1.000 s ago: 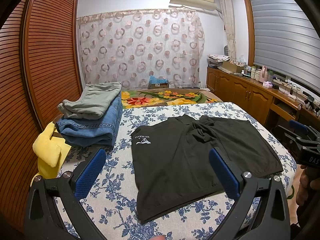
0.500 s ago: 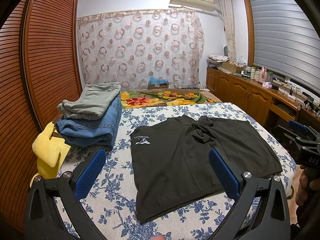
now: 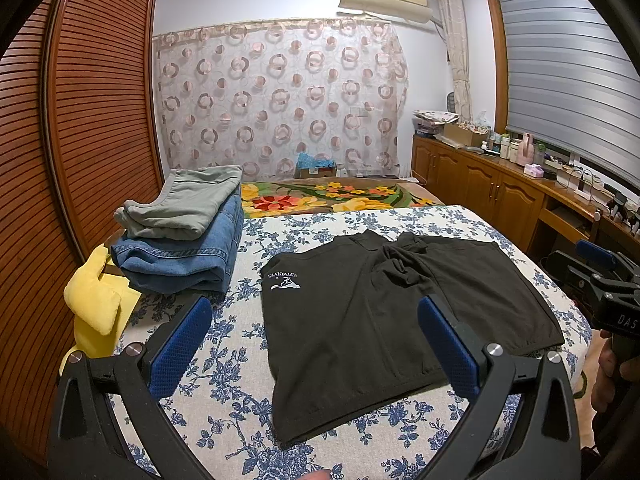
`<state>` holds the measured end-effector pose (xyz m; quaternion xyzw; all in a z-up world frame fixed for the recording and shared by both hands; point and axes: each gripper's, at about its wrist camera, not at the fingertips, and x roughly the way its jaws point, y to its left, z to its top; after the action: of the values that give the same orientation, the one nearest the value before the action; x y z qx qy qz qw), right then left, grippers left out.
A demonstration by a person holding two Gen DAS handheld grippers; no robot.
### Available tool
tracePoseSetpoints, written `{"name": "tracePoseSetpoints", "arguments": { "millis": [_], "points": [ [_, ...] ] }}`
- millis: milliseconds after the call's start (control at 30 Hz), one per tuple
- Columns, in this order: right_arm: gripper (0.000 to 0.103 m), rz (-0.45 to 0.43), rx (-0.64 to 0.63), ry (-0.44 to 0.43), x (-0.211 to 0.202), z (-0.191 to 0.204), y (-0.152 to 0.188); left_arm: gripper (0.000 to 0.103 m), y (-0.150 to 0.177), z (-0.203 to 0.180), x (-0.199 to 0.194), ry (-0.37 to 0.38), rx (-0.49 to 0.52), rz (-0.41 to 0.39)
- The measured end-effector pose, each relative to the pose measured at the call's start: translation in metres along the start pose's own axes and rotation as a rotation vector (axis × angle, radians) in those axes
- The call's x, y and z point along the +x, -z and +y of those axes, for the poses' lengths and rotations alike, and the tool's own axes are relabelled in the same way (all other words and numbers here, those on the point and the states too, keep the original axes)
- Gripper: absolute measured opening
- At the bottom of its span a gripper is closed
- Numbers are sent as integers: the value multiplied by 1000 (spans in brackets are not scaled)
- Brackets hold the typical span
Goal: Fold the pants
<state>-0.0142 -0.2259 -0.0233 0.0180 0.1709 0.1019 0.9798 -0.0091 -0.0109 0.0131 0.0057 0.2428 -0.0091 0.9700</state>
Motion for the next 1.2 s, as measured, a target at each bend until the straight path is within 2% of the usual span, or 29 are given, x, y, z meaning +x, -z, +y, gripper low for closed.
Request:
{"name": "tracePoseSetpoints", "arguments": {
  "millis": [200,400,567,900,1200],
  "points": [
    [103,12,-4,-8,4,2,-1,103,-4,-7,-1,2,2,15],
    [103,52,-14,-16,16,-6,-2,103,2,-3,16,41,-14,97],
    [103,83,-21,-12,24,-11,0,103,16,7,31,18,-16,144],
    [103,136,-42,-1,34,-10,5,103,35,27,44,-6,-29,175],
    [103,237,-72,-20,44,-8,12,103,55,45,53,-7,-35,233]
  ]
}}
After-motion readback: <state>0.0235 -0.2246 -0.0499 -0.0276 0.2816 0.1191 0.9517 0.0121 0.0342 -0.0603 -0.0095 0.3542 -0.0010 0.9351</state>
